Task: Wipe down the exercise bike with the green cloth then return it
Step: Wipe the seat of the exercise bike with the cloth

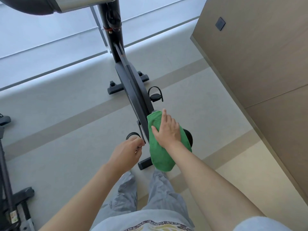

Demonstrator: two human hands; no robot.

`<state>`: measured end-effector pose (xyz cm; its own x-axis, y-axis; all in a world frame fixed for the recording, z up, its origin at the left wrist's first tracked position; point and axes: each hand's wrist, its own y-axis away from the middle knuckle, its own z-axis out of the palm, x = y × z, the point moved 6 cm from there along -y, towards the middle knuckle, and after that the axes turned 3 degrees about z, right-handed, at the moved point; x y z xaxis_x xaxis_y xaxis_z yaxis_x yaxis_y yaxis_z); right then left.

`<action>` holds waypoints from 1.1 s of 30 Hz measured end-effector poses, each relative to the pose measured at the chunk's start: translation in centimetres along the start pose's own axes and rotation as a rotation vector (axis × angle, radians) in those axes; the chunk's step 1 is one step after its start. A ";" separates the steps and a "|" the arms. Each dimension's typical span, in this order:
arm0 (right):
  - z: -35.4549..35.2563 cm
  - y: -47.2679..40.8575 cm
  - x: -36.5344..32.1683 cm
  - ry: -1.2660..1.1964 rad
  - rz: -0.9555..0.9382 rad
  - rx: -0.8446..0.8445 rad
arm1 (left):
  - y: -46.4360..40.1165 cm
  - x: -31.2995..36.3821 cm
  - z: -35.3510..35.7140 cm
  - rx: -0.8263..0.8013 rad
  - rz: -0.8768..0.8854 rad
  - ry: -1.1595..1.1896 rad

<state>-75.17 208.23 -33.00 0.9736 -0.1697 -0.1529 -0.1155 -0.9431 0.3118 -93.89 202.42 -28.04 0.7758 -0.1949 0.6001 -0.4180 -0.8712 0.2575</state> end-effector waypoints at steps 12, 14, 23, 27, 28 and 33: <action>1.4 8.3 3.7 -0.132 -0.108 0.154 | 0.3 1.3 1.0 -0.107 0.014 -0.015; 0.8 8.5 4.0 -0.192 -0.108 0.116 | 0.3 1.5 1.2 -0.114 0.010 -0.011; 0.2 10.4 2.7 -0.174 -0.085 0.126 | 0.9 -0.2 4.0 -0.159 0.038 -0.034; -0.5 8.7 2.2 -0.431 -0.095 0.260 | 1.1 -0.4 5.4 -0.150 0.082 -0.057; -0.5 8.3 1.9 -0.464 -0.113 0.260 | 1.1 -0.4 5.6 -0.146 0.083 -0.057; -1.8 5.0 0.5 -0.444 -0.187 0.227 | 0.6 -0.4 6.5 -0.111 0.040 -0.004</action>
<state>-74.85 203.95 -29.80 0.8103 -0.0507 -0.5838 -0.0350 -0.9987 0.0381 -91.33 199.05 -33.06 0.7588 -0.2307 0.6090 -0.4985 -0.8076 0.3151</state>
